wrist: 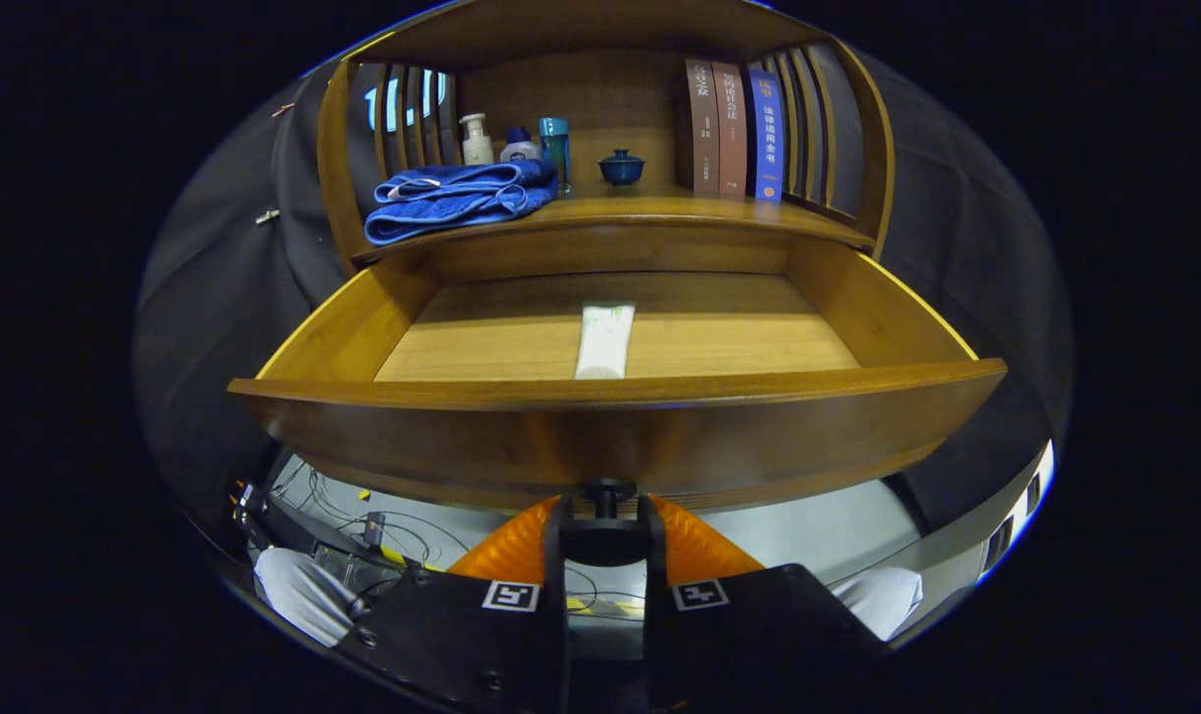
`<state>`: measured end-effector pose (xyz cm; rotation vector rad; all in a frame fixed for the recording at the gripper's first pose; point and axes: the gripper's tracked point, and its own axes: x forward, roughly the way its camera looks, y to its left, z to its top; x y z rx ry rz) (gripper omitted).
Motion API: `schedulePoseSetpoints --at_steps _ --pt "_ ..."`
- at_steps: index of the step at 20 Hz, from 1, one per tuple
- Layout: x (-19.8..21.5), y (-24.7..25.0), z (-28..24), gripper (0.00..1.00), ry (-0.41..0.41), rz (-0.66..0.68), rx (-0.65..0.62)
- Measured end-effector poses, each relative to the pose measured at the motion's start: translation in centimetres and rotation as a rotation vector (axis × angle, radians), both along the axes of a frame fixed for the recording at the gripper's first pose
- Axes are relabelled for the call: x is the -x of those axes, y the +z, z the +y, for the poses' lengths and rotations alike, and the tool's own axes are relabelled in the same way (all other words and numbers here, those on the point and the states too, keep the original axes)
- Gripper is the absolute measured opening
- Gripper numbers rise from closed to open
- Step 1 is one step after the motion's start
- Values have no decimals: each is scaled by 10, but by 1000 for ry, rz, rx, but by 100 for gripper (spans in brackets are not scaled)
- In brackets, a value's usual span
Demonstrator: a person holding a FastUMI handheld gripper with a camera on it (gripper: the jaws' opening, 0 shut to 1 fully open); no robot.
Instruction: Pull open the drawer, take out the items inside it, and place them on the countertop above the cabinet.
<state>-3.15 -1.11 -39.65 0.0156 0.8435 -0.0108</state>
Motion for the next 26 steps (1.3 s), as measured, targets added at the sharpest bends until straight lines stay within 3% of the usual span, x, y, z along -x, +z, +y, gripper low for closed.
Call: schedulePoseSetpoints --at_steps 8,10,13,16,21,26 --pt "12 -5 0 34 -5 35 -11" --pt "21 -1 -1 41 -9 71 -6" --pt "39 16 -5 69 -36 74 10" --pt "29 51 -2 99 -47 8 -1" --pt "-33 112 7 98 -30 -112 -31" --pt "-101 87 8 98 -7 6 9"
